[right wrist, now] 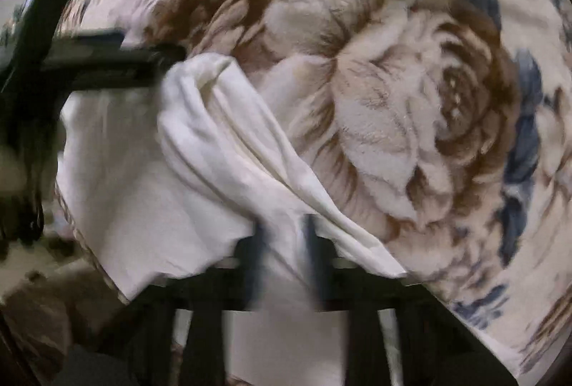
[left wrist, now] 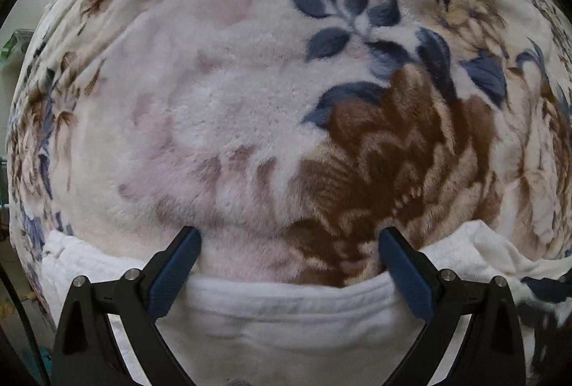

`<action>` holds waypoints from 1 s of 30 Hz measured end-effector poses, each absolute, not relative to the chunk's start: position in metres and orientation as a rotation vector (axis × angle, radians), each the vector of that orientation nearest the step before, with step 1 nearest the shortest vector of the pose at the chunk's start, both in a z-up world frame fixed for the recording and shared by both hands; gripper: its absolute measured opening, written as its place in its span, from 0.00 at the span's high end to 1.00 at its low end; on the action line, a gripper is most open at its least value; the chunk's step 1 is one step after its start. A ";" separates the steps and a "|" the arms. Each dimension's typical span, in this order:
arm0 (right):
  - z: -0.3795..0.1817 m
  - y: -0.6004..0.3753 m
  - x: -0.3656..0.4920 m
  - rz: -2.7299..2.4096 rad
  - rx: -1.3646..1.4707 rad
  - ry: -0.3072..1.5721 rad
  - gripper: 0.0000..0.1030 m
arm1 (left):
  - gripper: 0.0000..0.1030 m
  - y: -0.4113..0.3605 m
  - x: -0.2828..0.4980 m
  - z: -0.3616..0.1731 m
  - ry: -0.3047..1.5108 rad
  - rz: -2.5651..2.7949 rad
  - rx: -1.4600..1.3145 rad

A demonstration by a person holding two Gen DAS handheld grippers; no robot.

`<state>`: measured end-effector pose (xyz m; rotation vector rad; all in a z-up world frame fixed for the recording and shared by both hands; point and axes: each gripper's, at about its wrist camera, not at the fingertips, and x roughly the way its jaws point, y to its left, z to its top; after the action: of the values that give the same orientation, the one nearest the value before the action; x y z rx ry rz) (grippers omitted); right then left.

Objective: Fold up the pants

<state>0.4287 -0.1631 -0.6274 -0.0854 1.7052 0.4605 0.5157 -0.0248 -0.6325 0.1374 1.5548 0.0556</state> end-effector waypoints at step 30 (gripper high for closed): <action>-0.566 -0.414 0.343 -0.208 0.714 1.391 0.22 | 0.00 -0.093 0.497 -0.562 1.438 0.027 0.163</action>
<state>0.3428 -0.4145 -0.5665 0.7138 1.3910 -0.2079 0.4965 -0.0926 -0.5617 0.1631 1.4378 0.0267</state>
